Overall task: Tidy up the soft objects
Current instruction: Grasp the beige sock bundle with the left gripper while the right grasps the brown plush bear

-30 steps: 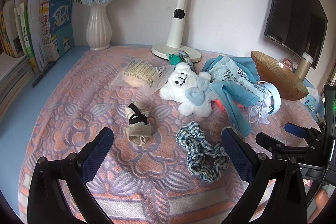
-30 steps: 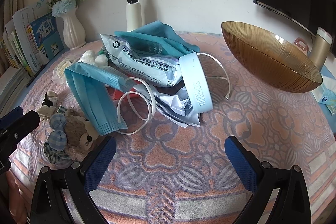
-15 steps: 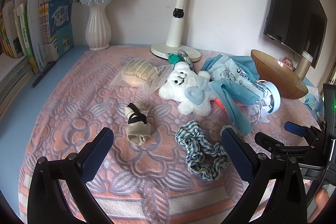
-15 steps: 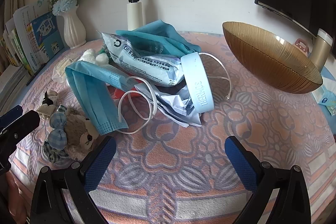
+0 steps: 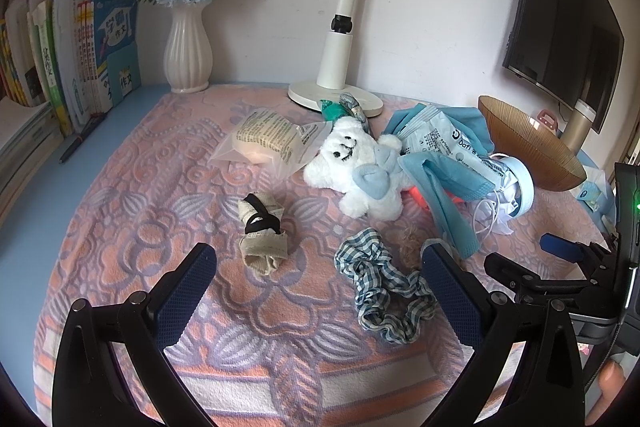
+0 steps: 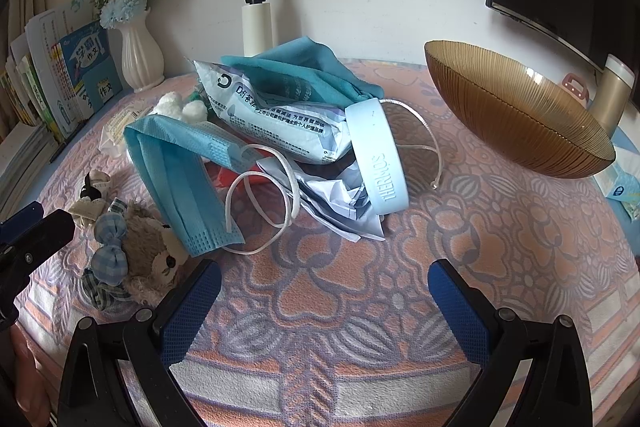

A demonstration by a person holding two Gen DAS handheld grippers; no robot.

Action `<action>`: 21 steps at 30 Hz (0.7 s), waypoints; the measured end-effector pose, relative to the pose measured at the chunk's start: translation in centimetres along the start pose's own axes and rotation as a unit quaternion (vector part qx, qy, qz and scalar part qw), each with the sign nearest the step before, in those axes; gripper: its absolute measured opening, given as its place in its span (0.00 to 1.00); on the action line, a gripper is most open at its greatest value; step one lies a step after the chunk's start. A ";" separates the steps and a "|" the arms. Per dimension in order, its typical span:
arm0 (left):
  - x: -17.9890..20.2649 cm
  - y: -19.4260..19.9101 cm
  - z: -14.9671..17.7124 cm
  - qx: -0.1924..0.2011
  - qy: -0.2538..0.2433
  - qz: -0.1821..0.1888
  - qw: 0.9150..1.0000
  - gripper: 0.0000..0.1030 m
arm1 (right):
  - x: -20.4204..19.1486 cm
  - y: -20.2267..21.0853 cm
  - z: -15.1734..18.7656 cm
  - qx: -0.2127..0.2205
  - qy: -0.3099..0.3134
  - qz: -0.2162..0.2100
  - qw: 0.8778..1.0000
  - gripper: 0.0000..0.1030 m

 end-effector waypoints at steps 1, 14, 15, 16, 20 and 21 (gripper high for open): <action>0.0 0.0 0.0 0.000 0.000 0.000 1.000 0.99 | 0.0 0.0 0.0 -0.001 0.000 -0.002 1.000 1.00; -0.9 0.2 -0.2 -0.009 0.017 -0.003 1.000 0.99 | -0.5 0.3 -0.1 -0.001 0.005 -0.018 1.000 1.00; -1.2 0.3 -0.2 -0.020 0.016 -0.003 1.000 0.99 | -1.0 0.6 0.0 -0.004 0.009 -0.027 1.000 1.00; -1.7 0.3 -0.2 -0.030 0.013 -0.009 0.999 0.99 | -1.6 0.8 0.2 -0.009 0.011 -0.043 0.999 1.00; -4.3 0.6 -0.8 -0.070 0.001 -0.028 0.997 0.99 | -4.8 1.8 0.7 -0.040 0.001 -0.118 0.992 1.00; -5.1 0.6 -0.9 -0.083 0.007 -0.020 0.996 0.99 | -5.6 1.9 0.9 -0.048 -0.001 -0.131 0.990 1.00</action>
Point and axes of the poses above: each gripper's, at about its wrist camera, not at the fingertips, and y roughly against the way its jaws point, x to its right, z to its underside, the point moved 8 cm from there along -y, roughly the way its jaws point, and after that the axes turned 8 degrees about x, right-handed, at the moved point
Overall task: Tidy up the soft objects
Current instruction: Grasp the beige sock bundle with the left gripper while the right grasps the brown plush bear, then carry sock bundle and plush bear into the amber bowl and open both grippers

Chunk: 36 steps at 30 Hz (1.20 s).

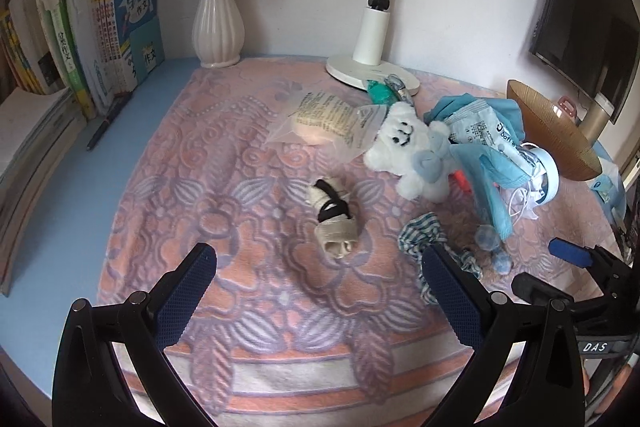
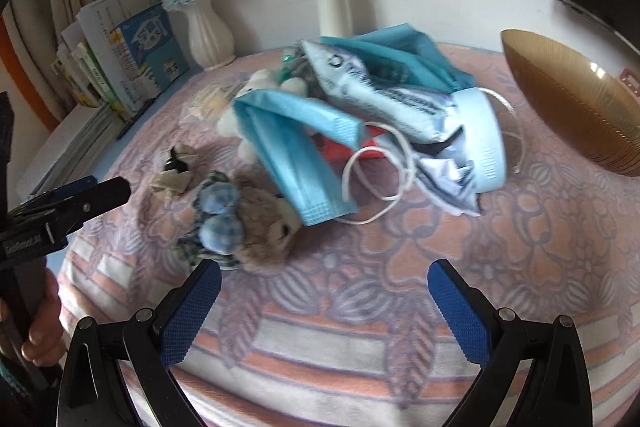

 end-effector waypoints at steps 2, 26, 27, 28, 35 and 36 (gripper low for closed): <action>-1.0 -0.3 -0.1 -0.019 0.008 0.016 1.000 0.99 | -1.8 -0.3 0.2 -0.009 0.001 -0.028 1.000 0.94; 0.0 -1.9 -1.0 -0.026 -0.016 0.046 0.998 0.21 | -7.5 -0.7 -0.8 -0.019 -0.001 -0.114 0.993 0.42; 0.0 -1.2 -1.4 -0.018 -0.017 0.046 0.999 0.21 | -7.6 -0.1 -1.1 -0.015 -0.008 -0.125 0.992 0.42; 0.1 -0.6 -1.8 -0.012 -0.017 0.048 0.999 0.21 | -7.5 0.5 -1.4 -0.008 -0.016 -0.133 0.991 0.42; 3.8 1.7 -5.2 0.022 -0.033 0.077 0.996 0.21 | -2.0 7.0 -5.8 0.080 -0.053 -0.099 0.990 0.42; 5.1 1.8 -5.8 0.027 -0.040 0.085 0.995 0.21 | -0.3 8.1 -6.6 0.096 -0.059 -0.077 0.991 0.42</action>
Point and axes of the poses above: each gripper's, at about its wrist camera, not at the fingertips, and y roughly against the way its jaws point, x to its right, z to its underside, the point moved 8 cm from there along -y, roughly the way its jaws point, and after that the axes turned 8 degrees about x, right-handed, at the moved point
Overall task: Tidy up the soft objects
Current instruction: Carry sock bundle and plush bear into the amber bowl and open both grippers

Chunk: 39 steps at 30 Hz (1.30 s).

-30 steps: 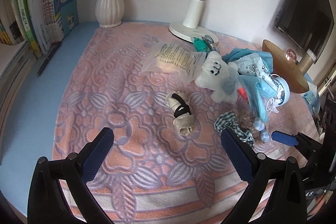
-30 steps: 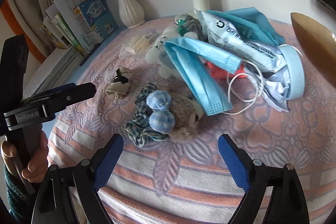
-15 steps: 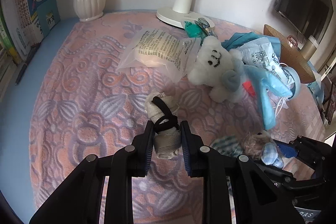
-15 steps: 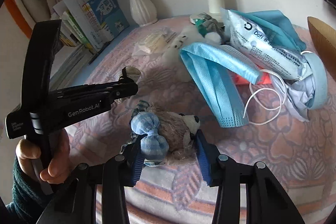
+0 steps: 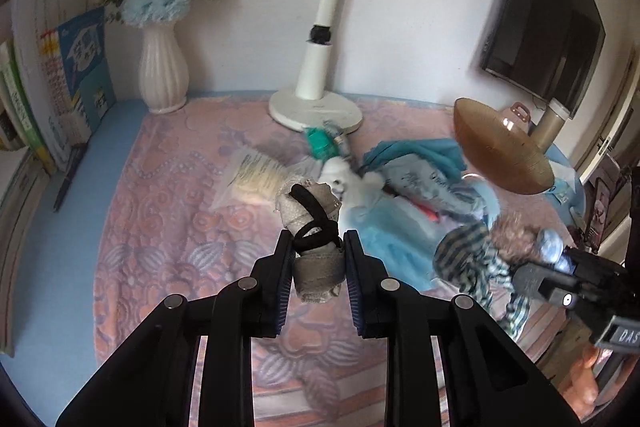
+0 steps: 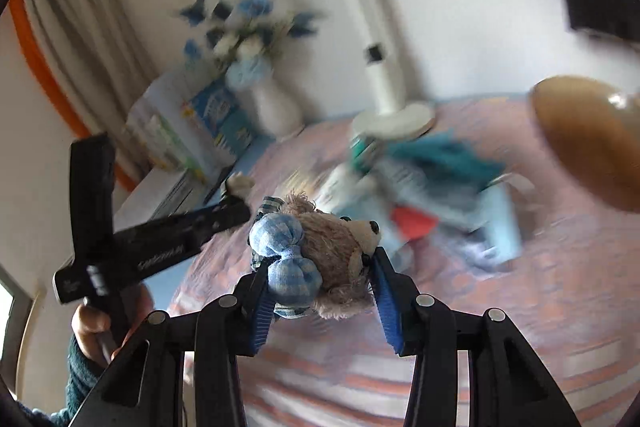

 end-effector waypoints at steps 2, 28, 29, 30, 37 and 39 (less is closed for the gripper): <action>3.0 -0.4 -1.6 0.007 -0.019 0.019 1.000 0.21 | 3.3 2.3 -2.3 0.034 -0.002 0.058 0.998 0.42; 28.4 -15.4 -9.1 0.000 -0.096 0.104 0.990 0.73 | 26.9 8.3 -9.0 0.080 -0.084 0.315 0.942 0.73; 28.1 -14.4 -9.2 0.007 -0.097 0.107 0.989 0.73 | 26.6 8.5 -8.9 0.081 -0.082 0.310 0.944 0.73; 28.0 -13.7 -9.4 0.014 -0.098 0.107 0.989 0.73 | 25.8 8.8 -8.8 0.083 -0.079 0.303 0.946 0.73; 23.4 -5.0 -10.1 0.082 -0.098 0.081 0.989 0.75 | 18.3 9.6 -8.2 0.102 -0.023 0.254 0.962 0.79; 21.0 -2.3 -10.0 0.099 -0.084 0.068 0.989 0.78 | 15.6 9.3 -7.7 0.111 -0.006 0.224 0.968 0.86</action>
Point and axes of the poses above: each gripper's, at about its wrist camera, not at the fingertips, and y roughly against the way its jaws point, x to its right, z to its underside, the point moved 8 cm from there along -y, roughly the way its jaws point, and after that the axes turned 8 degrees about x, right-handed, at the moved point
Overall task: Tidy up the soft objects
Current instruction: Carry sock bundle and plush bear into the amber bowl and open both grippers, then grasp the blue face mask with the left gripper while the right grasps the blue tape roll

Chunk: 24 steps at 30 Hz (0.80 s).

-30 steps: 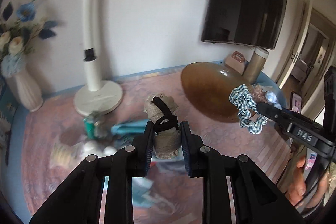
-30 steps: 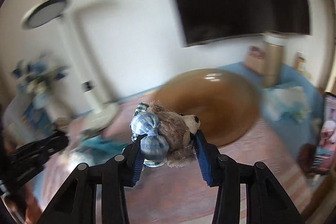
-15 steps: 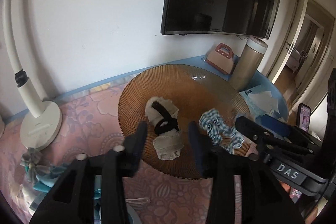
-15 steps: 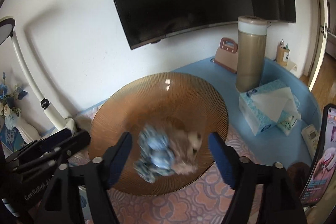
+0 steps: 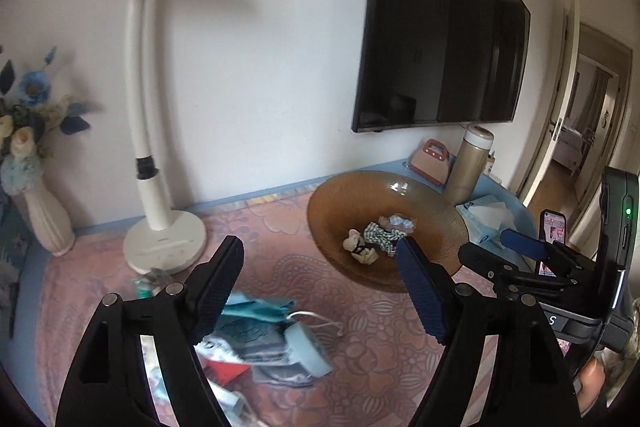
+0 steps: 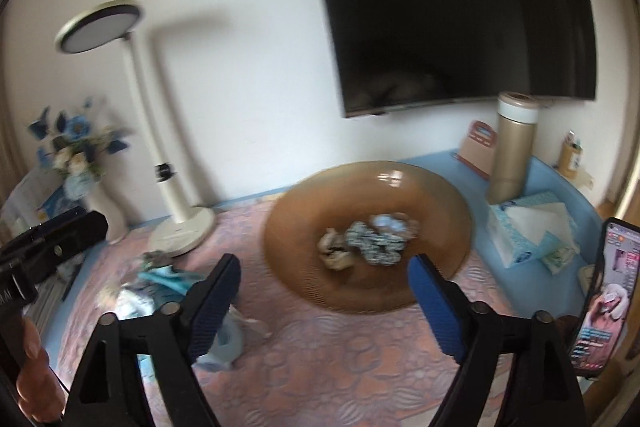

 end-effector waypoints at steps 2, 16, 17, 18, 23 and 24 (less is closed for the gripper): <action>-2.3 2.9 0.4 0.016 0.019 -0.017 1.000 0.84 | -2.4 0.4 1.1 0.003 0.007 -0.031 0.999 0.88; -18.4 4.7 16.7 -0.060 0.140 -0.165 0.974 0.86 | -6.2 -6.6 12.5 -0.090 0.016 -0.034 0.995 0.88; -18.8 4.3 17.5 -0.065 0.143 -0.167 0.973 0.86 | -6.2 -6.6 12.3 -0.084 0.018 -0.036 0.996 0.88; -19.1 3.8 18.1 -0.069 0.147 -0.167 0.972 0.86 | -6.1 -6.6 12.3 -0.083 0.020 -0.037 0.996 0.88; -19.3 3.2 18.9 -0.081 0.161 -0.140 0.974 0.86 | -6.5 -7.3 13.0 -0.100 0.038 -0.029 0.994 0.89; -19.3 3.1 19.0 -0.084 0.164 -0.133 0.974 0.86 | -6.8 -7.3 13.0 -0.099 0.044 -0.027 0.994 0.89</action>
Point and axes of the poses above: each gripper's, at about its wrist camera, not at the fingertips, and y roughly against the way its jaws point, x to its right, z to its underside, the point moved 8 cm from there along -y, roughly the way its jaws point, and after that the axes turned 8 degrees about x, right-handed, at the moved point
